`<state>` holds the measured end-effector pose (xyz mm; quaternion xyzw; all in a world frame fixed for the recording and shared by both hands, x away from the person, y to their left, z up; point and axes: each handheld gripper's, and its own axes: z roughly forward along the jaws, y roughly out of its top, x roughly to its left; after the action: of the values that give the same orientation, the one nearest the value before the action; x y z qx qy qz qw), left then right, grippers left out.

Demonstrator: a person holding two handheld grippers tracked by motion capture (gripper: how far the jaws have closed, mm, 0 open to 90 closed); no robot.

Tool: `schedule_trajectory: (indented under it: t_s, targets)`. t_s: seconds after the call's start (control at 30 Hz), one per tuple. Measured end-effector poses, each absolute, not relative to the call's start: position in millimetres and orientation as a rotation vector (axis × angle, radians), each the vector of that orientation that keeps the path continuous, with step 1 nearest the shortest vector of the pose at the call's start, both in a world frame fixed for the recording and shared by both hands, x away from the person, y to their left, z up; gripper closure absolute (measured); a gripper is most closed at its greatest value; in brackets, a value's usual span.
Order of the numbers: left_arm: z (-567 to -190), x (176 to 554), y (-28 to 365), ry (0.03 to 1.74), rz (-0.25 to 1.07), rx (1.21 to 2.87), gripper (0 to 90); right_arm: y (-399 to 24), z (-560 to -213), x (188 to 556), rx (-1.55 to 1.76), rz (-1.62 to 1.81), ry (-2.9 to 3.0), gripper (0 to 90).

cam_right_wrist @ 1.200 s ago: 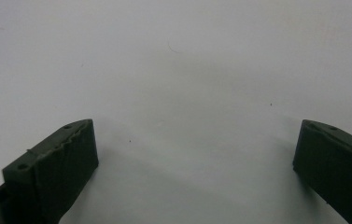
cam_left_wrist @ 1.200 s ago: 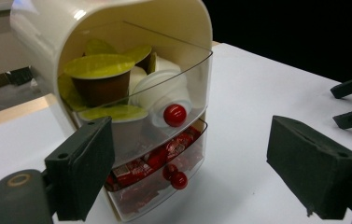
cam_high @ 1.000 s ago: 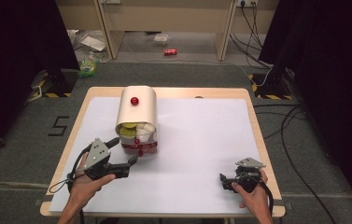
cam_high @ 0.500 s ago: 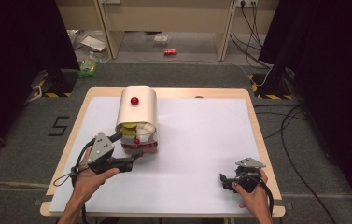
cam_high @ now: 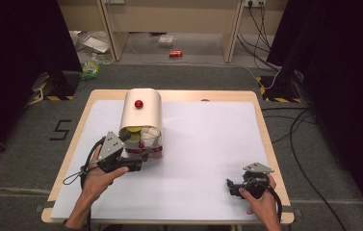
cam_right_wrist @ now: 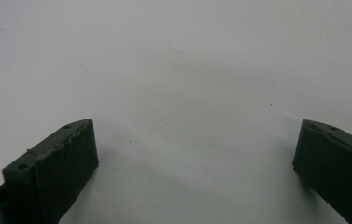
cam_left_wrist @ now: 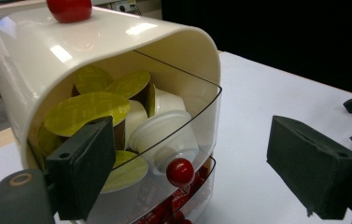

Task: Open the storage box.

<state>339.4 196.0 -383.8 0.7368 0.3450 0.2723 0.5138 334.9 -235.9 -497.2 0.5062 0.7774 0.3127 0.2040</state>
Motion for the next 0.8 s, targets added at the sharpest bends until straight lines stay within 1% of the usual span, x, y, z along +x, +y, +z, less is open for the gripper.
schedule_trajectory:
  t_s: [0.5, 0.8]
  targets:
    - [-383.4, 341.7, 193.0, 0.861, 0.637, 1.798, 15.9, -235.9, -497.3, 334.8, 1.412, 0.872, 2.168, 0.3]
    - [-382.9, 335.9, 195.5, 0.86, 0.597, 1.796, 16.0, -235.8, -497.3, 334.8, 1.412, 0.872, 2.168, 0.3]
